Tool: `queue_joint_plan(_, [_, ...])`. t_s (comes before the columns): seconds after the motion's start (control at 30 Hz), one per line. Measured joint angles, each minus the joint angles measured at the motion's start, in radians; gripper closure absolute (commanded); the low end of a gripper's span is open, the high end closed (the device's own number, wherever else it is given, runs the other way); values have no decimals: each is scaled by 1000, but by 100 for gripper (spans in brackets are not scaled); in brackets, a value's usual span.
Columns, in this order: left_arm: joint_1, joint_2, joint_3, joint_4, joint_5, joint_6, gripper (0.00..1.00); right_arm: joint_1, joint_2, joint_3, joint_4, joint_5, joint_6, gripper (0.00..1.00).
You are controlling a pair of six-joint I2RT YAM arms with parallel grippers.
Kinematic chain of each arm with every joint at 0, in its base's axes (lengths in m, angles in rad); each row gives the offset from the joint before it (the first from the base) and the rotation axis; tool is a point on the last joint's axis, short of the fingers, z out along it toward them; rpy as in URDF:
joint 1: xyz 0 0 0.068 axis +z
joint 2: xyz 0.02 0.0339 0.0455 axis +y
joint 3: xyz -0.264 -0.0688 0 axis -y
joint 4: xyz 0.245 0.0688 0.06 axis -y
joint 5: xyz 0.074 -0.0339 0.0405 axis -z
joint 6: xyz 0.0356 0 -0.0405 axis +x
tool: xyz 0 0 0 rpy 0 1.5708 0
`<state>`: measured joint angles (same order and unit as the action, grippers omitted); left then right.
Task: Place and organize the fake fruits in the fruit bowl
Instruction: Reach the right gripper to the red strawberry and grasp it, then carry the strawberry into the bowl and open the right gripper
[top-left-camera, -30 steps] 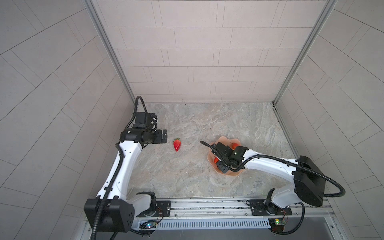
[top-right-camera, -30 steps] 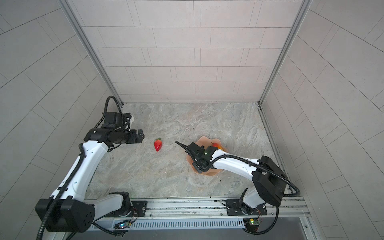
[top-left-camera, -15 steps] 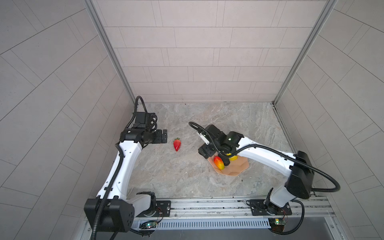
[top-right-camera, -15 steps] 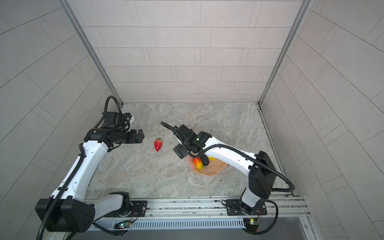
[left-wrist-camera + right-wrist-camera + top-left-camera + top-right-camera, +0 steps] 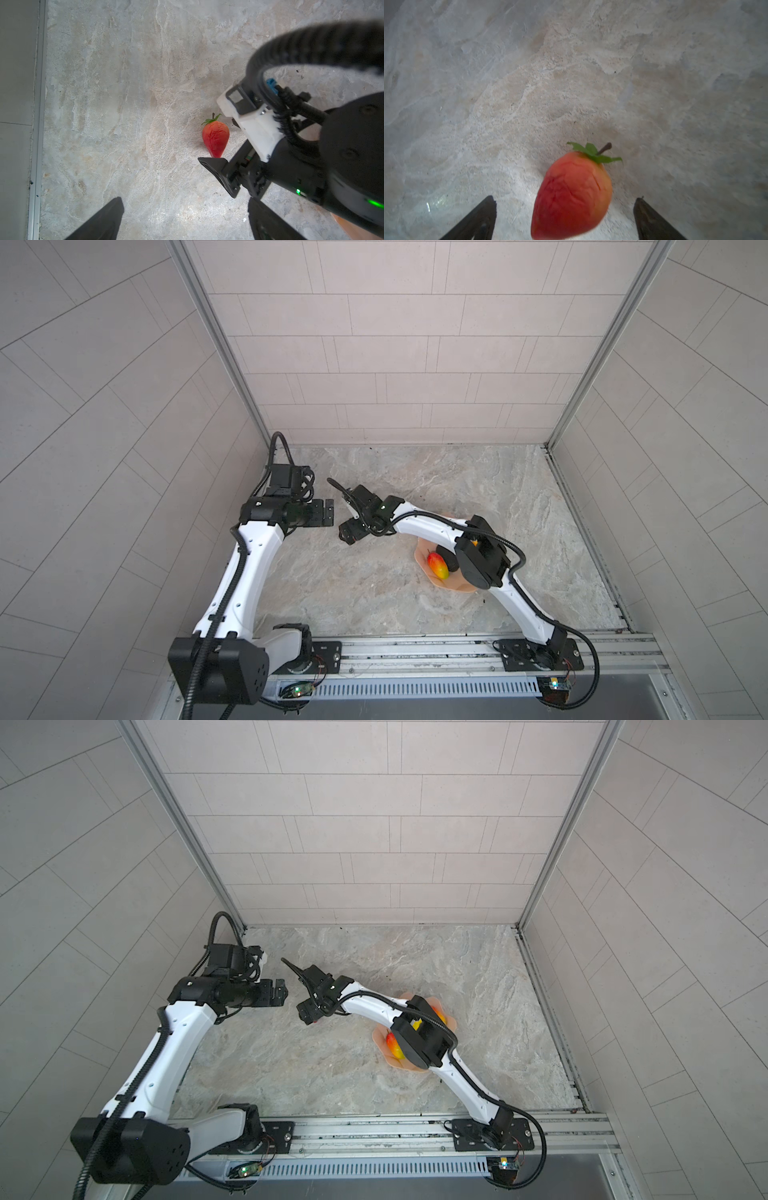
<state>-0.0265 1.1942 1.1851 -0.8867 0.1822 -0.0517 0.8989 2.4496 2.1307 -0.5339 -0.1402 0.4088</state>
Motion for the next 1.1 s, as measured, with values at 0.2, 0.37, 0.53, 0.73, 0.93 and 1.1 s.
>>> queue_joint_plan(0.2, [0,-3,0,0,-2,0,0,5,62,46,5,-8,78,41])
queue_joint_plan(0.37, [0,-7,0,0,-3,0,0,5,70,47,8,-6,106,68])
queue_joint_plan(0.53, [0,-7,0,0,-2,0,0,4,4,-43,8,13,77,76])
queue_joint_plan(0.73, [0,-7,0,0,-2,0,0,-2,-285,-304,3,48,-9,81])
queue_joint_plan(0.93, [0,-7,0,0,0,0,0,-48,-725,-601,23,113,-106,83])
queue_joint_plan(1.1, [0,-7,0,0,4,0,0,-113,-968,-831,37,236,-172,83])
